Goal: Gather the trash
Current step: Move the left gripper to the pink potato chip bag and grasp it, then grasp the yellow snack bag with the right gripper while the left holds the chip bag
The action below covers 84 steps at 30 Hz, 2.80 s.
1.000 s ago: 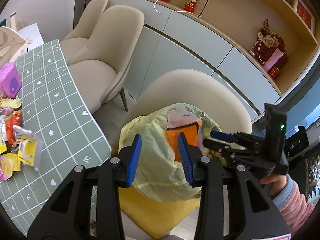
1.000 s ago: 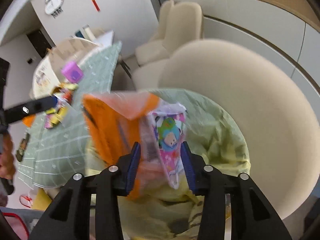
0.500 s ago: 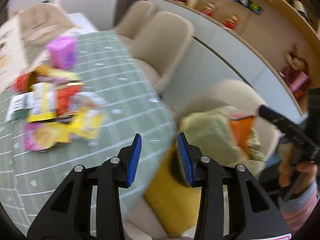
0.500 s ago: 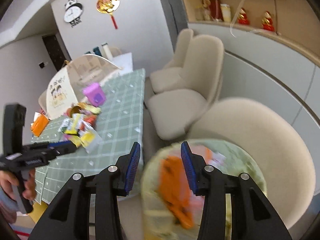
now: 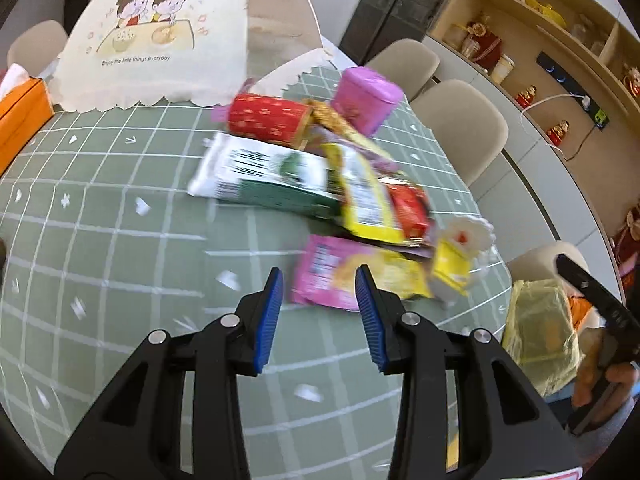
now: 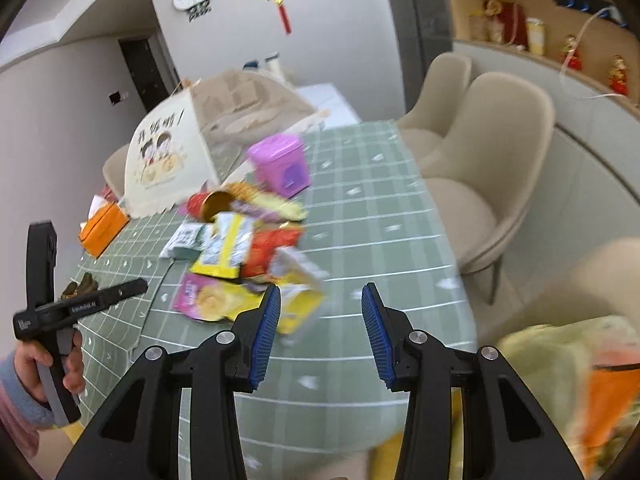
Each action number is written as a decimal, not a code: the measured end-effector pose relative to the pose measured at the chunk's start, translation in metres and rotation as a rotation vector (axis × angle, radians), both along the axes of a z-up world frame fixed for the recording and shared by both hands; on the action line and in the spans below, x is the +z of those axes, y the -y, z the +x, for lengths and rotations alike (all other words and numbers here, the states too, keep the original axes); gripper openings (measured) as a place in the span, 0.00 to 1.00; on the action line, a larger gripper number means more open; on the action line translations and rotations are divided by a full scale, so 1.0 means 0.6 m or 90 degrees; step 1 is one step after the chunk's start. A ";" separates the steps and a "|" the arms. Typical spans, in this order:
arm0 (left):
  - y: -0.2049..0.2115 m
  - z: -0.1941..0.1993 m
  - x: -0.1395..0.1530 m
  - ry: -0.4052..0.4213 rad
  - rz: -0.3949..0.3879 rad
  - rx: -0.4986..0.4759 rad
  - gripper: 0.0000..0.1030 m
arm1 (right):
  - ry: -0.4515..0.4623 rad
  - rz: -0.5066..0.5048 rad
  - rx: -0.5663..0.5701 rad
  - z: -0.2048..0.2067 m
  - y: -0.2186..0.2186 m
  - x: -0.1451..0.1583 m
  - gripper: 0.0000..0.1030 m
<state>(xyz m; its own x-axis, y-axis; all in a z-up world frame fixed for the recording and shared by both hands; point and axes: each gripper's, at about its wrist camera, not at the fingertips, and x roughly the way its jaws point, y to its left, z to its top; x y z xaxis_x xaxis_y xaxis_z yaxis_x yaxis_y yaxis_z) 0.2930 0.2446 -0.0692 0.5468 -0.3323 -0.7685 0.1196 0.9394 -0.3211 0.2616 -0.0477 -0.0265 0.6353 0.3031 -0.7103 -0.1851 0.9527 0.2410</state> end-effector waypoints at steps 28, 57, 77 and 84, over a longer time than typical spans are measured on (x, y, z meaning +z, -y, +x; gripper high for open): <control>-0.045 0.063 -0.068 -0.098 -0.014 -0.233 0.07 | -0.077 -0.063 0.013 0.100 -0.202 -0.048 0.39; -0.044 0.072 -0.071 -0.050 0.039 -0.260 0.30 | -0.093 -0.079 0.026 0.110 -0.205 -0.013 0.14; -0.007 0.062 -0.083 -0.072 0.064 -0.254 0.31 | -0.153 -0.006 -0.020 -0.017 -0.134 -0.111 0.43; 0.000 0.039 -0.060 -0.073 0.051 -0.249 0.31 | -0.142 -0.033 -0.035 0.015 -0.136 -0.129 0.43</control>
<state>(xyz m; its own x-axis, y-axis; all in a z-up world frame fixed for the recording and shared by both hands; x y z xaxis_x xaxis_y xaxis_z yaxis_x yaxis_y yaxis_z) 0.3163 0.2445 -0.1051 0.3009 -0.4345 -0.8489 0.4408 0.8527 -0.2802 0.2706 0.0340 -0.1037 0.4747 0.2326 -0.8489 -0.0807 0.9719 0.2212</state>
